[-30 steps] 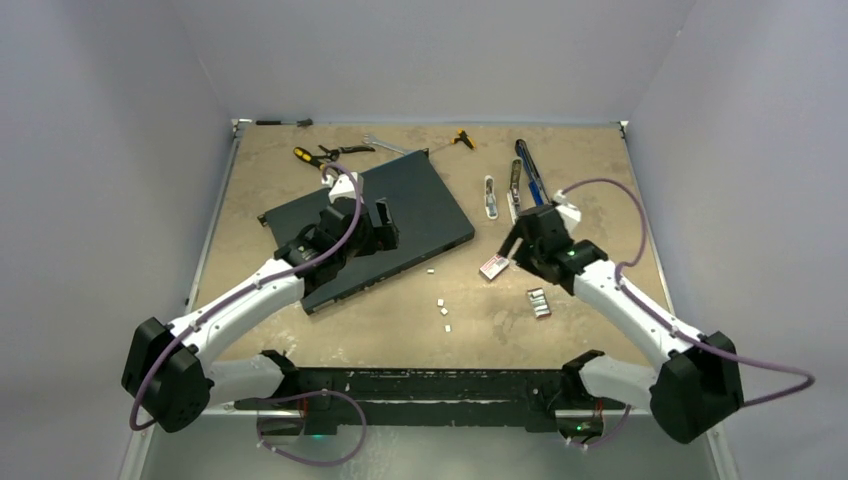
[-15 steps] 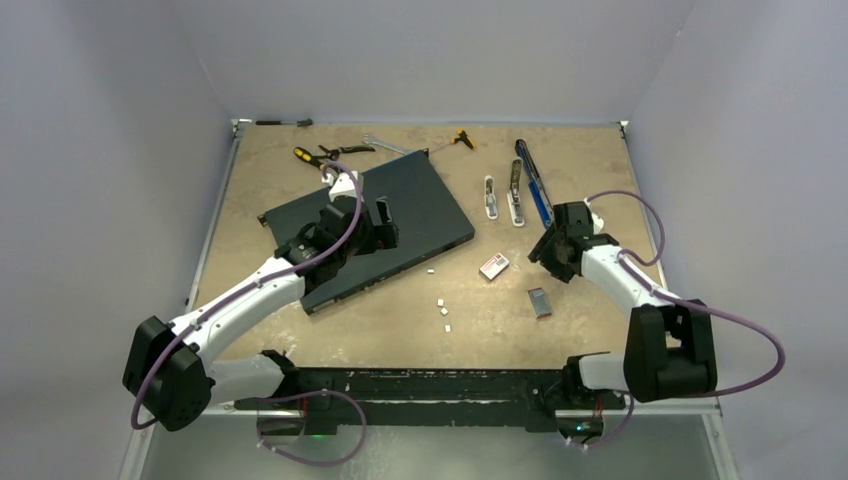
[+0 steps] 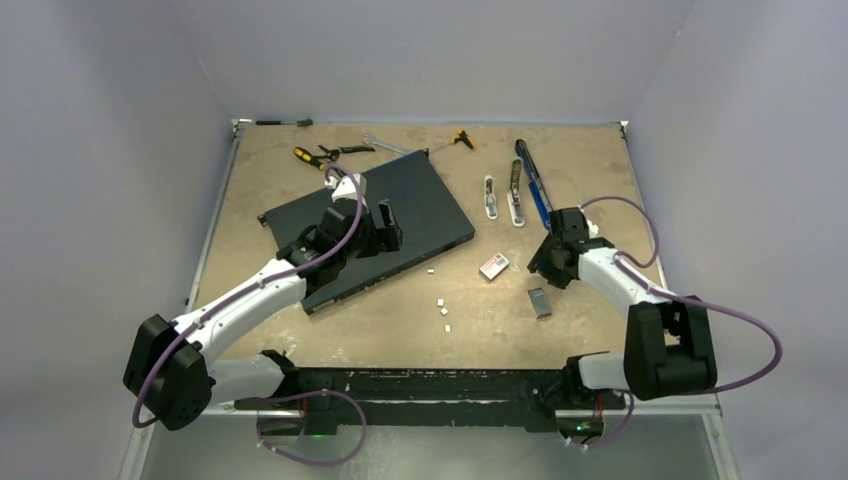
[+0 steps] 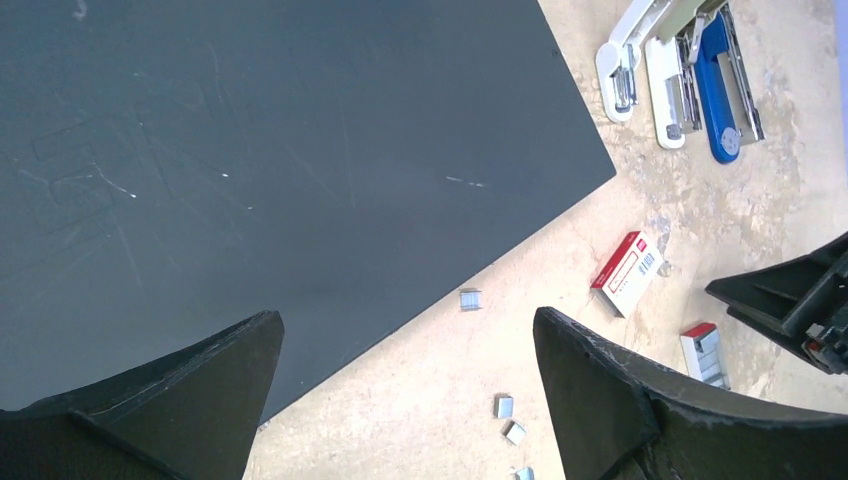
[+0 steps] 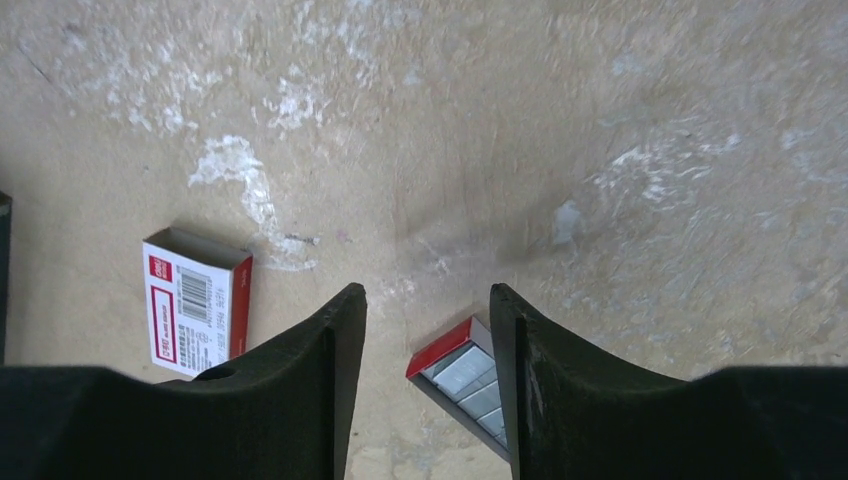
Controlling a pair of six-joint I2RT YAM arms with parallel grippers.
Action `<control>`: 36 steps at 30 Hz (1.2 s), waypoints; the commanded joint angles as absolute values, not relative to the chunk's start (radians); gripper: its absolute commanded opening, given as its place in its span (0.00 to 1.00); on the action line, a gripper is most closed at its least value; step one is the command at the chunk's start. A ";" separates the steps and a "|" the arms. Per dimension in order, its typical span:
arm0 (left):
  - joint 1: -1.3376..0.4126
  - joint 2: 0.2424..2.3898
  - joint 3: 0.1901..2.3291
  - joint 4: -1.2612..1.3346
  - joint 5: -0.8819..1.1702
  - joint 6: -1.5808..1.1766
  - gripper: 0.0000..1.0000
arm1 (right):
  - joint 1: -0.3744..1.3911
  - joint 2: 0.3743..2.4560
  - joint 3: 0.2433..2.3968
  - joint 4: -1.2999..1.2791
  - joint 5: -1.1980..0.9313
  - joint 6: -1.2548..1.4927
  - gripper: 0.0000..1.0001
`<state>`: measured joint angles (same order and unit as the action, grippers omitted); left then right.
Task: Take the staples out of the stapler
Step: Move the staple box to the center of the board.
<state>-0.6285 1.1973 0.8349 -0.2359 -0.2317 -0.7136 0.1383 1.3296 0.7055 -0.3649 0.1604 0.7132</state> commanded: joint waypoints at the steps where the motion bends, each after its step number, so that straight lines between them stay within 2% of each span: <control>1: -0.622 1.204 0.834 -0.190 -0.198 -0.720 0.93 | 0.195 1.340 0.681 -0.363 0.129 0.727 0.51; 7: -0.622 1.197 0.840 -0.194 -0.209 -0.714 0.93 | 0.288 1.380 0.666 -0.376 0.154 0.760 0.52; 22: -0.622 1.197 0.816 -0.194 -0.211 -0.726 0.93 | 0.358 1.265 0.678 -0.418 0.111 0.807 0.52; 24: -0.623 1.194 0.819 -0.196 -0.212 -0.723 0.93 | 0.359 1.243 0.677 -0.411 0.125 0.821 0.57; 29: -0.622 1.184 0.833 -0.209 -0.209 -0.706 0.93 | 0.360 1.200 0.724 -0.530 0.236 0.905 0.77; 36: -0.623 1.187 0.849 -0.220 -0.175 -0.680 0.93 | 0.359 1.206 0.775 -0.751 0.312 0.996 0.95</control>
<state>-0.6285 1.2022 0.8200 -0.2260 -0.2070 -0.7090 0.3580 1.2152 0.7475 -0.5823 0.2420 0.9127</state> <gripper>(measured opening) 0.937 0.910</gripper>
